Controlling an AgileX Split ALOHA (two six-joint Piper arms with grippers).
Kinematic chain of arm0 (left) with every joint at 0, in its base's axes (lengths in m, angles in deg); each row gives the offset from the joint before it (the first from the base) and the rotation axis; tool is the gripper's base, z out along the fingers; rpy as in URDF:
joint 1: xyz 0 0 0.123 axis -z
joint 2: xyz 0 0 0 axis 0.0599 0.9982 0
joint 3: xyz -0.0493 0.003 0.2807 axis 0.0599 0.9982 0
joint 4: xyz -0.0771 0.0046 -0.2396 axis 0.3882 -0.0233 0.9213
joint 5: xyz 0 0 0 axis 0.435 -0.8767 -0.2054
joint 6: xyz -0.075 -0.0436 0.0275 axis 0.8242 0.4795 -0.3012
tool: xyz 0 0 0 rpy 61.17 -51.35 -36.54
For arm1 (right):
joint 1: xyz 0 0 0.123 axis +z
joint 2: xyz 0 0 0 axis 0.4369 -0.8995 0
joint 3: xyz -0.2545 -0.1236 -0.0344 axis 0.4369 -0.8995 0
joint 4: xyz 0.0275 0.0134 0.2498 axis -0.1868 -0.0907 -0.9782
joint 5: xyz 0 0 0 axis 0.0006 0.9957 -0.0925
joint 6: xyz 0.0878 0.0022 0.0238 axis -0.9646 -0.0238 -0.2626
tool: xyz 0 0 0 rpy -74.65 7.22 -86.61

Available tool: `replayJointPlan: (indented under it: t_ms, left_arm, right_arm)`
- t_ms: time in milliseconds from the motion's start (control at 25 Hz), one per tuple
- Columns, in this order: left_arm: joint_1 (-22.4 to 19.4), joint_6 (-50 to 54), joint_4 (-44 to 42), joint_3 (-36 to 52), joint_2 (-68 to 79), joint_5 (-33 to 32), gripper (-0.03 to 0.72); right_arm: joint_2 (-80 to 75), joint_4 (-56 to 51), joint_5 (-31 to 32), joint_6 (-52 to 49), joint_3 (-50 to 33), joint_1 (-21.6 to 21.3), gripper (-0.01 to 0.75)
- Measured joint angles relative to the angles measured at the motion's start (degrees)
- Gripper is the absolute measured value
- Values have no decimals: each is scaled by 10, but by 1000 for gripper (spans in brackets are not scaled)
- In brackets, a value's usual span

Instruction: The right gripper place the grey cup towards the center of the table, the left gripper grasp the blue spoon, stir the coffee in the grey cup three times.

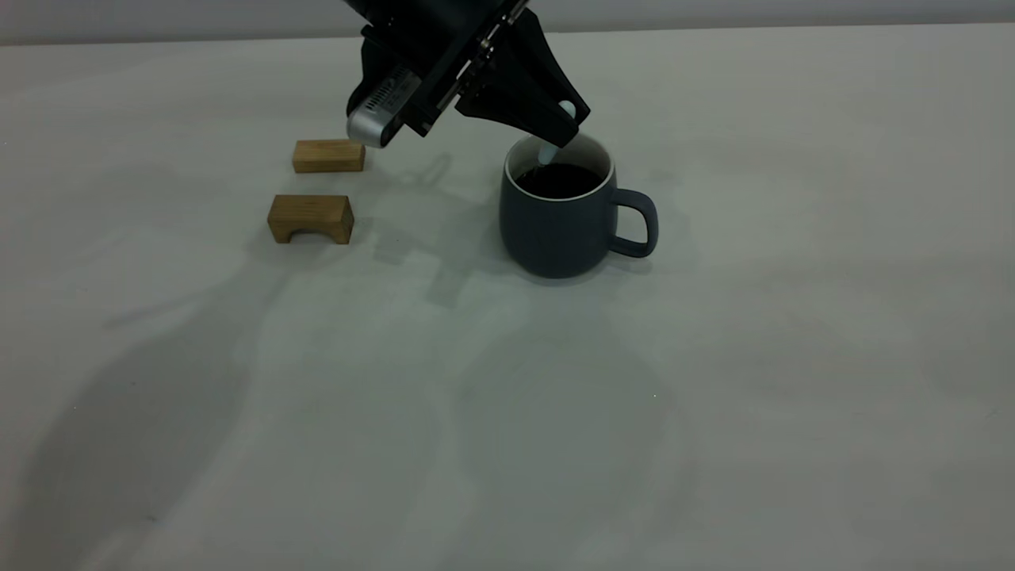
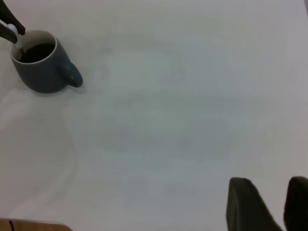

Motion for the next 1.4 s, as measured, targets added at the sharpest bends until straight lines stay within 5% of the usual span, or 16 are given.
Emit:
replayJointPlan:
  t_ms: [400, 840, 1040, 1400]
  left_arm:
    - [0, 1, -60, -28, 0, 0, 465]
    - [-1, -8, -492, -156, -65, 0, 478]
    - [-1, -138, -660, -156, -144, 0, 478]
    - [-3, -394, -700, -90, -322, 0, 478]
  right_arm:
    - [0, 0, 0, 0, 0, 0, 238]
    - [0, 0, 0, 0, 0, 0, 238]
    - [0, 0, 0, 0, 0, 0, 238]
    - [0, 0, 0, 0, 0, 0, 238]
